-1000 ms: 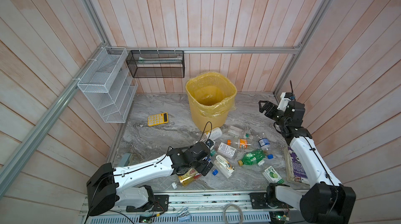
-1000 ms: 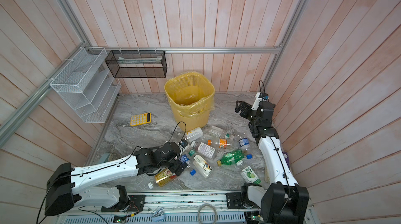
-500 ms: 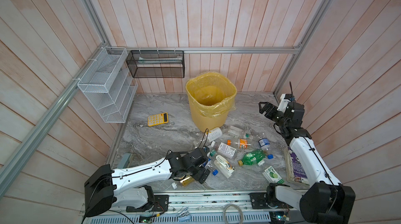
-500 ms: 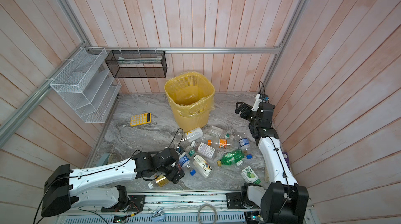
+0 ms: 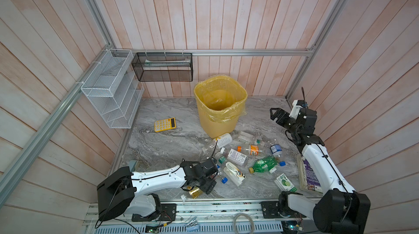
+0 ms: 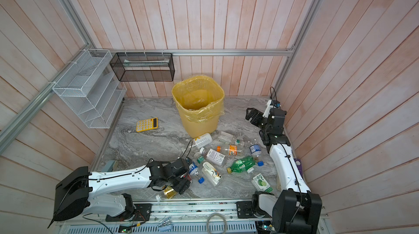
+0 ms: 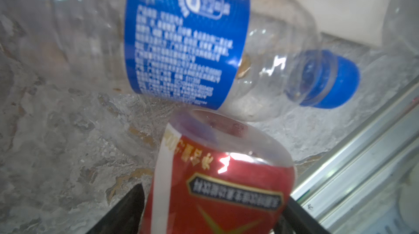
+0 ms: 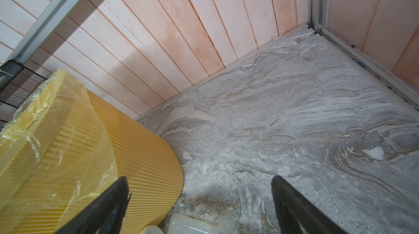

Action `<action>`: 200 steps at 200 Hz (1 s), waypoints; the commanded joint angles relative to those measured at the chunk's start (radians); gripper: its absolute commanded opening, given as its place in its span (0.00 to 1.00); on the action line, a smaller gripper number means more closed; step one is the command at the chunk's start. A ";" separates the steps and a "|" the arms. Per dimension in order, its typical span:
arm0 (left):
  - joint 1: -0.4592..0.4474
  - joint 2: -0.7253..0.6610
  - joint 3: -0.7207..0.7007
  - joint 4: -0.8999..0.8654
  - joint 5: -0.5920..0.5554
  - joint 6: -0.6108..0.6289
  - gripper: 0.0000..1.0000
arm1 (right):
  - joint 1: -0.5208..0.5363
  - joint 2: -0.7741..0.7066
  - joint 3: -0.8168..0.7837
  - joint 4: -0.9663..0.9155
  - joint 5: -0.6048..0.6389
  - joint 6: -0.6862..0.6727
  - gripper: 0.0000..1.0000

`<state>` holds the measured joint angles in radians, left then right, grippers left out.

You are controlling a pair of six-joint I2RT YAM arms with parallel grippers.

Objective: Throw the plastic bottles in the bin
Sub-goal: Pick up the plastic bottle from the bottom-center of the table.

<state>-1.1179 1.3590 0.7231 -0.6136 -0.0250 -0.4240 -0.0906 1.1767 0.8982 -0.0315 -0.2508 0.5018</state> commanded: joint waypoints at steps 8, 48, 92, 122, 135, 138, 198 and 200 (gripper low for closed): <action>-0.003 0.008 -0.012 0.018 0.006 -0.009 0.83 | -0.011 0.001 -0.015 0.019 0.018 0.009 0.99; -0.003 0.014 -0.009 0.029 0.003 -0.008 0.68 | -0.014 0.005 -0.023 0.031 0.014 0.021 0.99; -0.003 -0.047 0.017 0.012 -0.011 0.001 0.59 | -0.017 0.011 -0.030 0.042 0.014 0.032 0.99; -0.003 -0.145 0.068 -0.031 -0.087 -0.002 0.59 | -0.020 0.013 -0.038 0.046 0.020 0.040 0.99; 0.000 -0.193 0.097 -0.050 -0.133 -0.003 0.58 | -0.020 0.008 -0.045 0.046 0.031 0.042 0.99; 0.002 -0.203 0.105 -0.054 -0.143 -0.002 0.58 | -0.020 0.007 -0.048 0.045 0.035 0.043 0.99; 0.151 -0.379 0.245 0.019 -0.259 0.072 0.59 | -0.029 -0.039 -0.099 0.035 0.093 0.041 0.99; 0.154 -0.383 0.247 0.031 -0.268 0.075 0.60 | -0.031 -0.040 -0.102 0.035 0.095 0.042 0.99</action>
<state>-1.0096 1.0290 0.9230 -0.6540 -0.1989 -0.4023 -0.1089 1.1683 0.8276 -0.0006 -0.1986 0.5323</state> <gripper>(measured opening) 0.628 0.989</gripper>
